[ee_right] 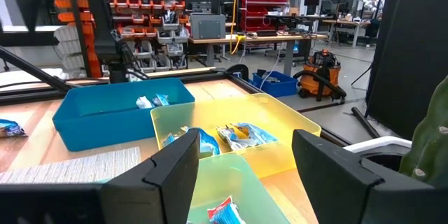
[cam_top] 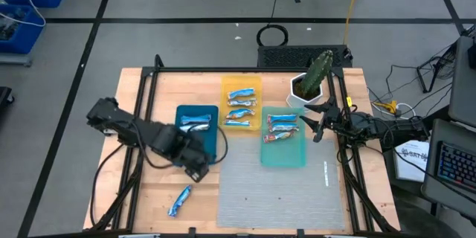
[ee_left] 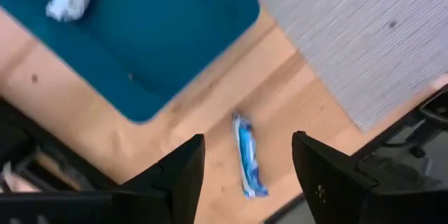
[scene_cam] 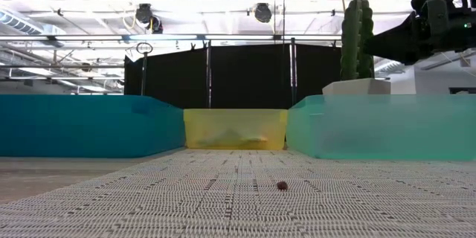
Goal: Pick and place Granola Bars by type
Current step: Put the blue granola bar into the blue bin
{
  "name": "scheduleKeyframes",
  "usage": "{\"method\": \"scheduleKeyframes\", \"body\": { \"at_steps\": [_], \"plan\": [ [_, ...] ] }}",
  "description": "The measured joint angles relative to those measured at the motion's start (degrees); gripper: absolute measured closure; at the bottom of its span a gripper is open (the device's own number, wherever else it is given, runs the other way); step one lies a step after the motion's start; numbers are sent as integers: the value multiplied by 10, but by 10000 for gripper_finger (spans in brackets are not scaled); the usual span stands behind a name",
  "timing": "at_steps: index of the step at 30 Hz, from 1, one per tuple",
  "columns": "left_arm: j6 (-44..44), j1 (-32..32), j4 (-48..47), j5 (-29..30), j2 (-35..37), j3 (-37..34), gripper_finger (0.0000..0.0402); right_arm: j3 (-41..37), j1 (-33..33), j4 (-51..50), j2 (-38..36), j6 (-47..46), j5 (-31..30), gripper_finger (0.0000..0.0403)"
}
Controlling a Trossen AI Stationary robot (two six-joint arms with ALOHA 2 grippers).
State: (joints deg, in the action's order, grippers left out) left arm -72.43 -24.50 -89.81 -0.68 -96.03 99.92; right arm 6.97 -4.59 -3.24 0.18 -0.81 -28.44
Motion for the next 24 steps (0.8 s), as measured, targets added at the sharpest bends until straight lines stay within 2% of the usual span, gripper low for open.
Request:
{"method": "scheduleKeyframes", "body": {
  "at_steps": [5, 12, 18, 24],
  "plan": [
    [-58, -48, 0, -20, -27, 0, 196, 0, 0, 0, 0, 0, 0, 181],
    [-79, -99, 15, -13, -73, 0, 199, 0, 0, 0, 0, 0, 0, 181],
    [-94, -117, 46, -16, -107, -4, 169, 0, 0, 0, 0, 0, 0, 181],
    [-114, -128, 109, -56, -116, -65, 130, 0, 0, 0, 0, 0, 0, 181]
  ]
}}
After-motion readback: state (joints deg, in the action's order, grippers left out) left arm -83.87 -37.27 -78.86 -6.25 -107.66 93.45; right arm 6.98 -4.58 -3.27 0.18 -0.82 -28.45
